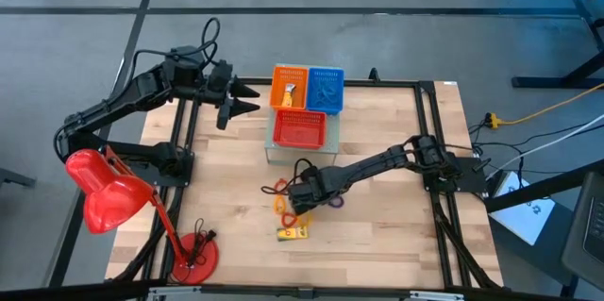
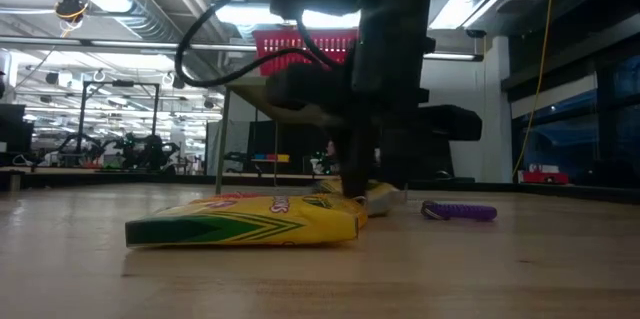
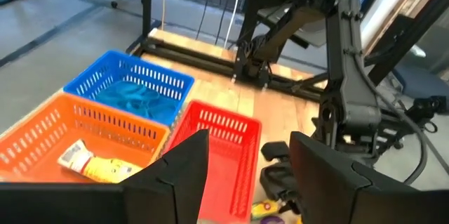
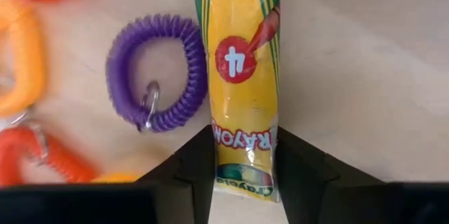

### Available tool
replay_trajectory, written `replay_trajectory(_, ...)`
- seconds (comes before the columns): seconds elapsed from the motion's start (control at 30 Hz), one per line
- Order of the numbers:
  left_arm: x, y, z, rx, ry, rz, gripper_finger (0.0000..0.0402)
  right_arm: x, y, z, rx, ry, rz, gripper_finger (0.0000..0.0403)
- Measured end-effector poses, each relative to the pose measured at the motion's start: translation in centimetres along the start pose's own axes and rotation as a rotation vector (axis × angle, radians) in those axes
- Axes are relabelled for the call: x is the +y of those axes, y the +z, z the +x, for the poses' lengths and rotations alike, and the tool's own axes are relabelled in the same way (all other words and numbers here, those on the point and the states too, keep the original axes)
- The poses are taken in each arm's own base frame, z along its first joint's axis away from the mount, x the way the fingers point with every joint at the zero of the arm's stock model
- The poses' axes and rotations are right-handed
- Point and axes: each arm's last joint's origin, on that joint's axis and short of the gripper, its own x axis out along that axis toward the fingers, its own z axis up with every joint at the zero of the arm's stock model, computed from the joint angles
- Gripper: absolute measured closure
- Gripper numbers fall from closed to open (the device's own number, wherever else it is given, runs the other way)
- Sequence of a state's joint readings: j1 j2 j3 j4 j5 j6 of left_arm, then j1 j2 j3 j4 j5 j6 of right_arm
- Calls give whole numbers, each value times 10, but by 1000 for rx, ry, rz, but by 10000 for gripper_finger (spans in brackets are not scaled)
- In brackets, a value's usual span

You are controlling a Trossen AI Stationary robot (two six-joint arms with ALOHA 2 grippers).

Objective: Pick & Place Office Desk Supplies
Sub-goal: Put the yellow crayon box into the orange bin

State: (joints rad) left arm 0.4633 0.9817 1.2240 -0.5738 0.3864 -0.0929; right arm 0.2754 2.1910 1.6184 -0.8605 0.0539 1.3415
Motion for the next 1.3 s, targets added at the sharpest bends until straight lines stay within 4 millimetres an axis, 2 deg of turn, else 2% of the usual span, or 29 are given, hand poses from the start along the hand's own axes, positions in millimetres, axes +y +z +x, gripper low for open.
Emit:
replay_trajectory(0.27,0,-8,0,78,2,1,208,8,-26,-4,109,55,-73,278)
replay_trajectory(0.4,-3,-9,1,92,-14,24,208,9,-35,-21,143,99,-88,278)
replay_trajectory(0.57,-10,-14,3,136,-66,64,208,15,-36,-71,77,226,-85,278)
replay_trajectory(0.87,-35,-21,4,179,-239,223,208,25,-37,-198,-98,623,-103,278)
replay_trajectory(0.97,-45,-19,5,148,-288,258,208,25,-38,-231,-147,742,-102,278)
replay_trajectory(1.13,-65,-8,3,1,-344,350,207,30,-38,-256,-138,878,-122,278)
replay_trajectory(1.3,-79,-10,4,-9,-397,385,191,40,-38,-268,-122,1044,-125,278)
